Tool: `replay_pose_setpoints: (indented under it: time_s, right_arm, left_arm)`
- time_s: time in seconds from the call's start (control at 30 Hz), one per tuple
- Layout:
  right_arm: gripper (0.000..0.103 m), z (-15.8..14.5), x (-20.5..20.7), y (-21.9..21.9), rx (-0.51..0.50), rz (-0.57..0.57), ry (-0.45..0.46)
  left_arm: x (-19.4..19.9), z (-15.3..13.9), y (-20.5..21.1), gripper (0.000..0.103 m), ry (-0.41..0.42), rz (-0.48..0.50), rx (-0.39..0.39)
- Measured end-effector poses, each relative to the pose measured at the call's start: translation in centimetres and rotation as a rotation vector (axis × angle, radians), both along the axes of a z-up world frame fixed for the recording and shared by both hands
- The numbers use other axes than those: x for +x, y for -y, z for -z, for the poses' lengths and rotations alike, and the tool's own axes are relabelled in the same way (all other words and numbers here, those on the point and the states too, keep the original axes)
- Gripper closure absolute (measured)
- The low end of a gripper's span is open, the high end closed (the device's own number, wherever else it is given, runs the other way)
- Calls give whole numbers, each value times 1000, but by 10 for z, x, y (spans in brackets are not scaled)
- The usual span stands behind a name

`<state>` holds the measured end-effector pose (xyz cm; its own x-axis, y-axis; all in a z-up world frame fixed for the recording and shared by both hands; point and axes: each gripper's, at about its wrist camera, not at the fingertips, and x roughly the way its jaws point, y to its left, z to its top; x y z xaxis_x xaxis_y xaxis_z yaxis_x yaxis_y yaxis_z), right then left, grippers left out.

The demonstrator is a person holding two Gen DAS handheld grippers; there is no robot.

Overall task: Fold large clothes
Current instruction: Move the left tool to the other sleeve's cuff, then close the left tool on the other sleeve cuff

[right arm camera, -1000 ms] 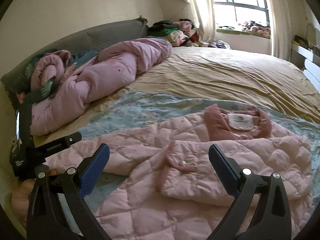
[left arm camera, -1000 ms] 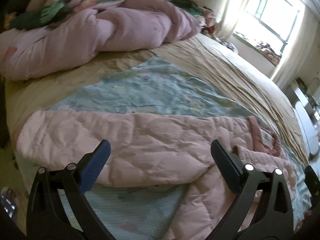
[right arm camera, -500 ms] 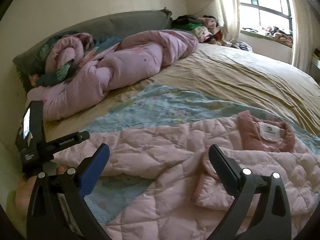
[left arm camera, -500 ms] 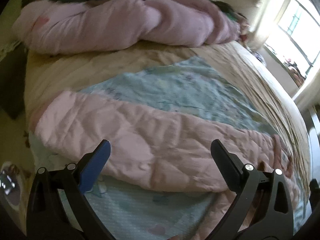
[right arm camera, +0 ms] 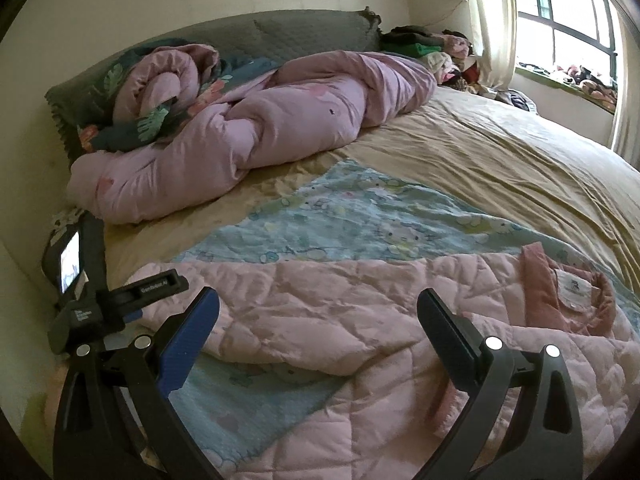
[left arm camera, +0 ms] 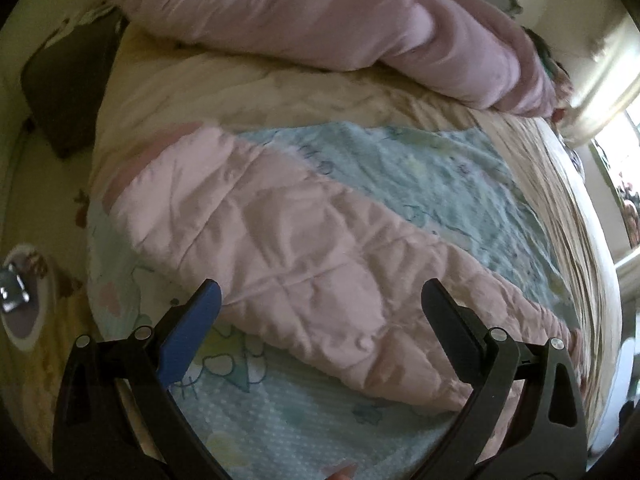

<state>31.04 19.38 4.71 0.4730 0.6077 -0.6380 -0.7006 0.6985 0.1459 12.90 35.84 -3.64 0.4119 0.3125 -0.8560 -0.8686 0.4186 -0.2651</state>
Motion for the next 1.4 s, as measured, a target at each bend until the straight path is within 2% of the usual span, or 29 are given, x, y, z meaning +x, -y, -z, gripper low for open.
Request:
replay_pose_setpoints:
  time_s: [0.23, 0.37, 0.47, 0.63, 0.77, 0.87, 0.93, 1.0, 1.07, 1.3, 1.4]
  right_arm:
    - [4, 5, -4, -13, 15, -25, -22]
    - [4, 15, -7, -17, 8, -37, -35]
    - [4, 22, -5, -13, 11, -30, -55]
    - [4, 34, 1, 2, 26, 4, -102]
    - [4, 38, 4, 23, 34, 36, -112]
    - [4, 42, 9, 40, 51, 71, -129]
    - [4, 44, 12, 51, 60, 90, -137]
    - [4, 47, 14, 62, 64, 110, -141]
    - [4, 50, 15, 70, 68, 125, -147]
    - [4, 48, 20, 109, 106, 194, -141]
    - [4, 45, 21, 123, 126, 215, -140]
  left_arm:
    - [-14, 20, -12, 9, -41, -91, -76]
    - [-19, 42, -26, 9, -82, -150, -139]
    - [-20, 58, -33, 9, -79, -195, -181]
    - [-8, 69, -32, 9, -73, -202, -135]
    - [-4, 65, -35, 9, -8, -204, -89]
    - [3, 57, -29, 11, 17, -166, -49]
    - [2, 46, -27, 24, 65, -162, -16]
    - [-3, 33, -26, 53, 101, -158, 28]
    - [-8, 20, -27, 68, 157, -145, 58]
    - [-1, -3, -17, 83, 330, -19, 59]
    - [6, -22, -5, 85, 397, 59, 101]
